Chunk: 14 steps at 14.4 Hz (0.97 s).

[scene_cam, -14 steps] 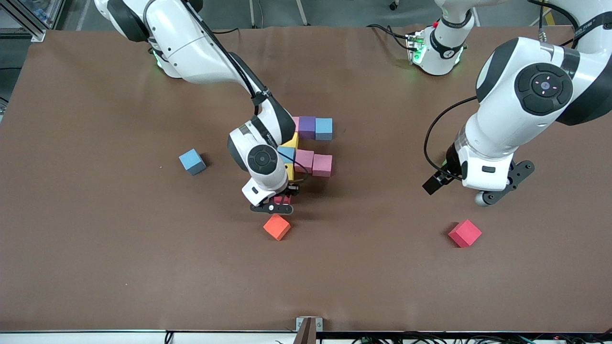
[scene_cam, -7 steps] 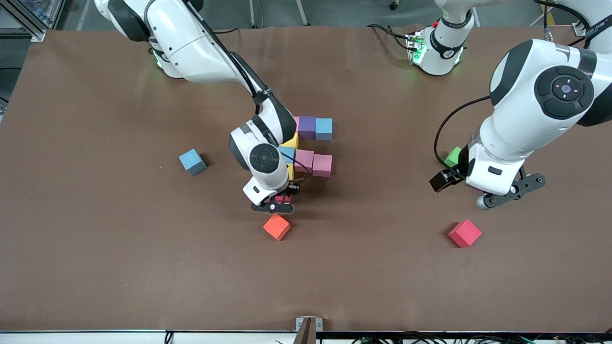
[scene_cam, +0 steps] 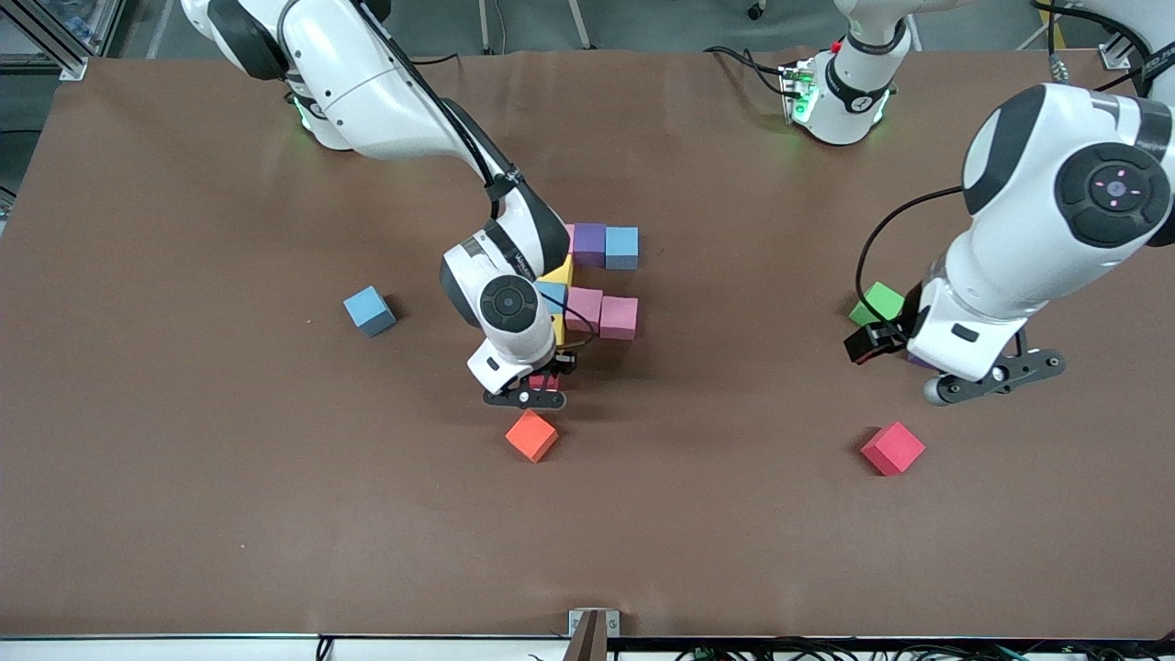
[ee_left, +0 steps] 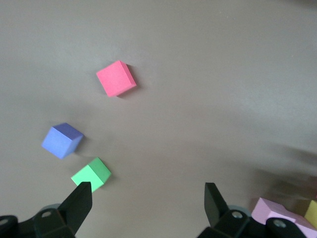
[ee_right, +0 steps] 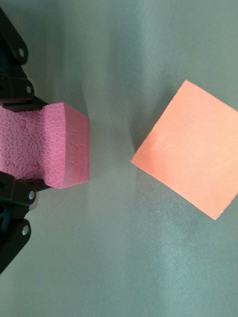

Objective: Arrange 11 blocks into digit 3
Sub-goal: 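Reach the left gripper to hot pink while the right gripper holds red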

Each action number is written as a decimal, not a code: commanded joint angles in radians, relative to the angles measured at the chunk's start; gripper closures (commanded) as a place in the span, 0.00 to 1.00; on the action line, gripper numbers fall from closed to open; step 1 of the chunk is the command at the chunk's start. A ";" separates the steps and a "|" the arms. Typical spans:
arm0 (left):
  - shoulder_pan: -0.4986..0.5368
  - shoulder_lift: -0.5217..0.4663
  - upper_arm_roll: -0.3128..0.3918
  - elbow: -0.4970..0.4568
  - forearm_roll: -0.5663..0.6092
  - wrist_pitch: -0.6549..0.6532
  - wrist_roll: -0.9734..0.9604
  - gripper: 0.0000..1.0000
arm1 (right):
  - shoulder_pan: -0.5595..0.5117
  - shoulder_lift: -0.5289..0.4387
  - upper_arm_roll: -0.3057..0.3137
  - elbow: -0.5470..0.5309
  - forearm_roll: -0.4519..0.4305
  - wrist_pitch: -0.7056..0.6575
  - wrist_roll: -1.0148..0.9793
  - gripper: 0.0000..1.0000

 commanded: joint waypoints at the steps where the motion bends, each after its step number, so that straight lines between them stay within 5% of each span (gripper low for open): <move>1: -0.004 0.001 0.005 0.027 0.009 -0.023 0.031 0.00 | 0.017 -0.016 -0.005 -0.034 -0.007 -0.001 0.024 0.97; 14: 0.041 -0.005 0.008 0.057 0.011 -0.069 0.172 0.00 | 0.018 -0.017 -0.004 -0.034 -0.007 -0.005 0.007 0.89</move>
